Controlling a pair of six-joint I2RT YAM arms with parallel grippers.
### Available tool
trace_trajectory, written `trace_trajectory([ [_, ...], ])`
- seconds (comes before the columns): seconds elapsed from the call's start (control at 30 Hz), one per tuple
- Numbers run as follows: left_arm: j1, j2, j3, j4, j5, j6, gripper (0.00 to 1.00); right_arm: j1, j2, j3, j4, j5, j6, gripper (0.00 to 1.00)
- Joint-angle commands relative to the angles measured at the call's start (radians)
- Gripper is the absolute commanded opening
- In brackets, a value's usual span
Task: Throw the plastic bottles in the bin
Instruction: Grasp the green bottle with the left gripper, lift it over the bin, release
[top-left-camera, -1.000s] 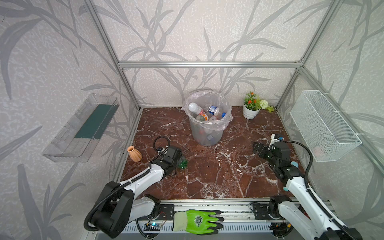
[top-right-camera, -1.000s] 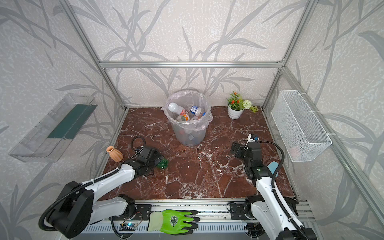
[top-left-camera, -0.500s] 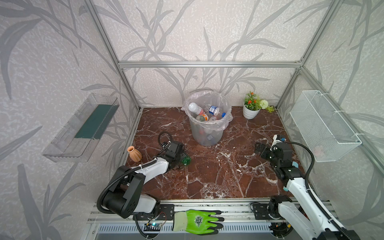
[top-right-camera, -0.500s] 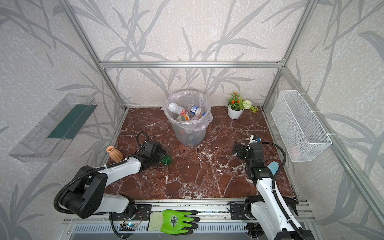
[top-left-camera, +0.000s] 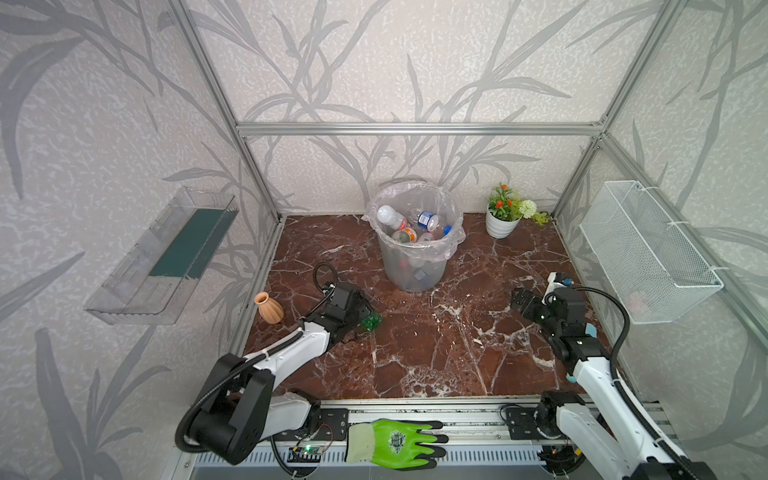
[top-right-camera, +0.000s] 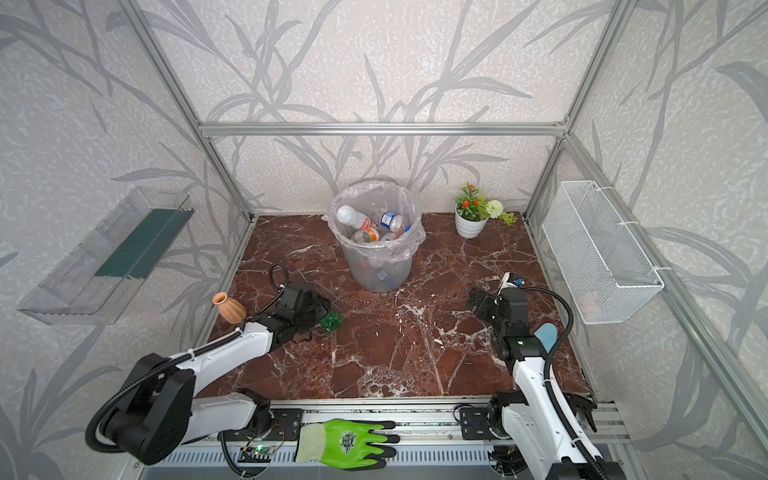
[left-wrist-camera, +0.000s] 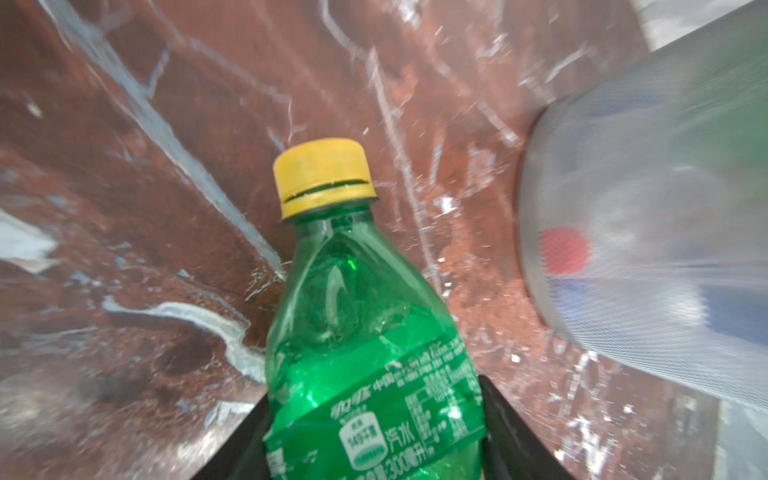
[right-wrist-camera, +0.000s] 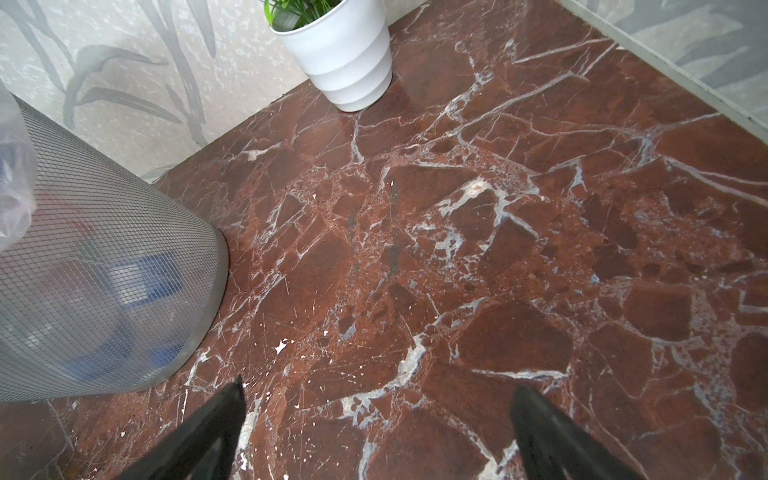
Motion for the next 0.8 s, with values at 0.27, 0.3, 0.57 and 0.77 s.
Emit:
trace_trajectory([
  [0.27, 0.008, -0.47, 0.184, -0.101, -0.278, 0.311, 0.56, -0.018, -0.047, 0.001, -0.014, -0.003, -0.004, 0.99],
  [0.3, 0.009, -0.488, 0.206, -0.074, -0.288, 0.346, 0.56, -0.019, -0.049, 0.001, -0.014, -0.002, -0.004, 0.99],
  [0.57, 0.009, -0.289, 0.551, 0.067, -0.099, 0.503, 0.56, -0.02, -0.064, 0.006, -0.013, -0.025, -0.004, 0.99],
  [0.77, -0.004, 0.16, 0.937, -0.145, 0.274, 0.506, 0.56, -0.021, -0.075, 0.025, -0.023, -0.047, -0.004, 0.99],
])
